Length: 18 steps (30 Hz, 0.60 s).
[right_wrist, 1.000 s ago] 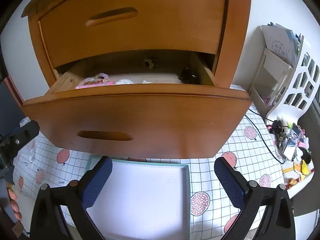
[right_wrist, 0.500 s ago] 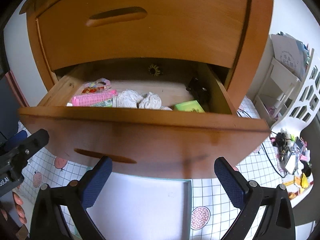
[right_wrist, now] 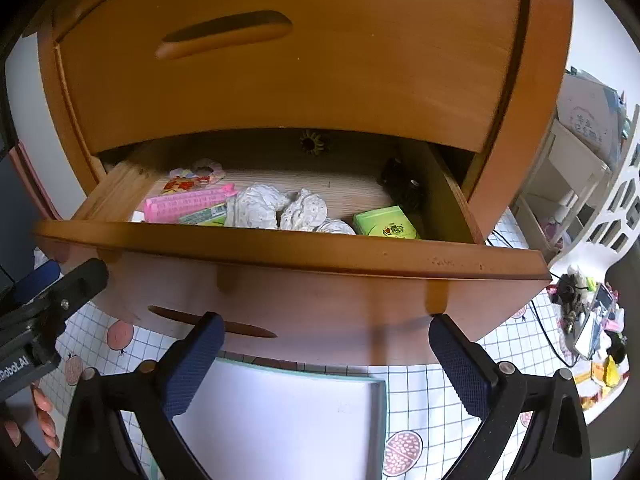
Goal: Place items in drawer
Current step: 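Withdraw both tools from the drawer and bring them to its front, then push the drawer front shut with both tools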
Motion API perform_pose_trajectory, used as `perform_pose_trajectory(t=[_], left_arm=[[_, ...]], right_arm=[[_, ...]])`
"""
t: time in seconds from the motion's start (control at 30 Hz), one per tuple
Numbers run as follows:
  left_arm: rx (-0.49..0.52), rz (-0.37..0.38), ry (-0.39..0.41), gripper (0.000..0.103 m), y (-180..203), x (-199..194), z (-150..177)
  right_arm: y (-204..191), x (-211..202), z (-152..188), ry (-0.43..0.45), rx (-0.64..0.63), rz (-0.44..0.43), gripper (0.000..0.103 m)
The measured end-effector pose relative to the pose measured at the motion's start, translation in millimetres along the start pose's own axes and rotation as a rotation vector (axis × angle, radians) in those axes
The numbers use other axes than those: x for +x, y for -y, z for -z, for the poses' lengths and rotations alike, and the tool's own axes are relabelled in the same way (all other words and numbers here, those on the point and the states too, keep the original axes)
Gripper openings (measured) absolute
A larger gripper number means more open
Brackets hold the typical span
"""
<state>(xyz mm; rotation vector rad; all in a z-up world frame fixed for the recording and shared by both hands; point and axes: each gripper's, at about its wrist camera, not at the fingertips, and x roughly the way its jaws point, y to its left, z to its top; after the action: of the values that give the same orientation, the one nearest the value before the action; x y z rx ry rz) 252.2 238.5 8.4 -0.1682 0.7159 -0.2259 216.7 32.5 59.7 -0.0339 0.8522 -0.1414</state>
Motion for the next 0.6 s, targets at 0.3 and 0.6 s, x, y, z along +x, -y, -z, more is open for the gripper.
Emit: perform_pose_trajectory(t=[0.3,0.6], left_arm=[[0.004,0.004,-0.003,0.103,12.4,12.4,-14.6],[0.004,0.004,-0.010,0.103,24.5,22.5,-24.5]], right_arm=[[-1.7,-1.8,2.8,-0.003,-0.019,-0.008,0.103],[1.2,-7.2,2.5,-0.003,-0.017,-0.015,0.103]])
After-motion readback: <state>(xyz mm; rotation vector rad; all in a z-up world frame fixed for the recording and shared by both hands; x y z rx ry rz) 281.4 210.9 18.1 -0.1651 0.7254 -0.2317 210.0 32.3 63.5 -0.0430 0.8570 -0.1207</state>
